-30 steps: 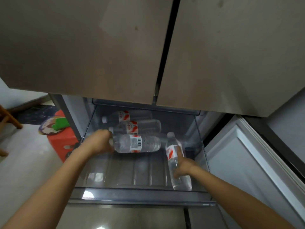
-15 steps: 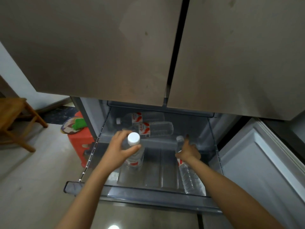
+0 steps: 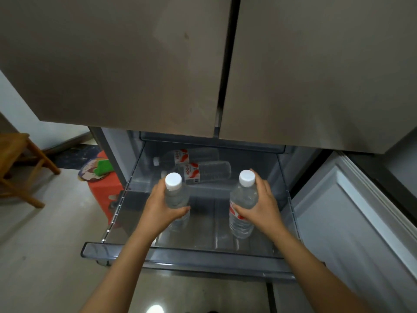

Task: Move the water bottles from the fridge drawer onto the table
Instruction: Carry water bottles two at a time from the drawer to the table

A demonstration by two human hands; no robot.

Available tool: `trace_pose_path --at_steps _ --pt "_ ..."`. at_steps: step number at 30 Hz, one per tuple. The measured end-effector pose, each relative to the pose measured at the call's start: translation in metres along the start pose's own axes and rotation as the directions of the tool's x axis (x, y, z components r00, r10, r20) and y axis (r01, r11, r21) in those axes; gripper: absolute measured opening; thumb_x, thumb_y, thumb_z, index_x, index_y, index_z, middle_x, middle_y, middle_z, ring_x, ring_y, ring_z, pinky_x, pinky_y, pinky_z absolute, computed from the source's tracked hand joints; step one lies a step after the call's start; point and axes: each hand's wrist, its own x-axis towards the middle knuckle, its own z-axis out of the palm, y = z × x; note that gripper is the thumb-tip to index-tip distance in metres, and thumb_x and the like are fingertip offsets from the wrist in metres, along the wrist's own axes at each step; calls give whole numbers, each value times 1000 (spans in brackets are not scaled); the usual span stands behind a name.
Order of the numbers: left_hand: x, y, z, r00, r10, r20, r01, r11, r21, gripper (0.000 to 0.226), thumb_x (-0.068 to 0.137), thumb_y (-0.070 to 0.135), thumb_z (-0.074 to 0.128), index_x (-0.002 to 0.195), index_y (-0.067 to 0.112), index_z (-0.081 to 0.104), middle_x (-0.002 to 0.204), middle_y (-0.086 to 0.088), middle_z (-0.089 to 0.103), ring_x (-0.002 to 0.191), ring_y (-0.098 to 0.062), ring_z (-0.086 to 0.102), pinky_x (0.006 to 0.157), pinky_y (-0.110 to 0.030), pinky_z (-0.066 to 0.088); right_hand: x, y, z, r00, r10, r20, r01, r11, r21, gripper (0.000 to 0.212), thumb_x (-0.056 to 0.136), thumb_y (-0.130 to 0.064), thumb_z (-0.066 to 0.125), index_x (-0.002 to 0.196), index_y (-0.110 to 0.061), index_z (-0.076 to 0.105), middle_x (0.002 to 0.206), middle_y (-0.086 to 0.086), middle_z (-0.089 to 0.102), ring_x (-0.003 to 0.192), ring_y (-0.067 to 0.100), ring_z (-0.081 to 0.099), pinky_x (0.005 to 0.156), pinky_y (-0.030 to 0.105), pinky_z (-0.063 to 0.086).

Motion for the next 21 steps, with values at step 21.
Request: trace_pose_path --at_steps 21 --pt "-76 40 -100 722 -149 -676 -175 905 -387 52 60 13 81 102 25 53 97 10 64 96 -14 62 83 -34 52 9 -104 34 791 -597 135 575 801 167 85 59 -19 84 121 -52 35 112 -12 42 102 -4 41 85 9 37"
